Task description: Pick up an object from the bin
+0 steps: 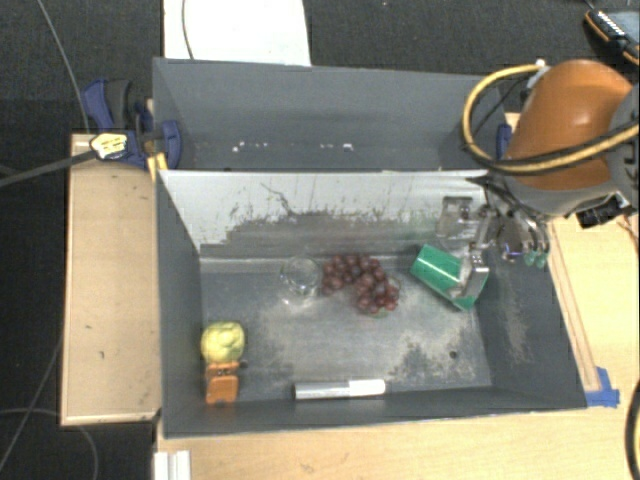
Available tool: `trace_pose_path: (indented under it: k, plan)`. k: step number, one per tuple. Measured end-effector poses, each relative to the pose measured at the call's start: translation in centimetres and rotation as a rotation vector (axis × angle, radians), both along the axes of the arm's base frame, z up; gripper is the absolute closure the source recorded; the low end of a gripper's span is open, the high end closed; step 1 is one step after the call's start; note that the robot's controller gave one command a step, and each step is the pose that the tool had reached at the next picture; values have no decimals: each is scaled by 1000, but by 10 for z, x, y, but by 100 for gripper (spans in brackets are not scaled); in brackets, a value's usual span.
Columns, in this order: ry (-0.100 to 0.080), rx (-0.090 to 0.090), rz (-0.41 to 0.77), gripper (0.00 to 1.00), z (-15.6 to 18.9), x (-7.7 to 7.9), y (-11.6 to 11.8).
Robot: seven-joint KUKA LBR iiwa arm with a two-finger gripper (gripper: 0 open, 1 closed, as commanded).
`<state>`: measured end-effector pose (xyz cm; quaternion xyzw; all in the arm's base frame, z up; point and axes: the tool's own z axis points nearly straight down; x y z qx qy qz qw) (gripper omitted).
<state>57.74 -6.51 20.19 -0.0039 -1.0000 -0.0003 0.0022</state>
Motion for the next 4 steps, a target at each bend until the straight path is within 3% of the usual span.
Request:
trace_pose_path:
  k: [1,2,3,4]
  plan:
    - [-9,-1,3,0,5,2,0]
    - [-16,0,-225,0,-112,14,-22]
    - [-22,0,-338,0,-39,6,-35]
    - [-2,0,-547,0,-103,-4,-26]
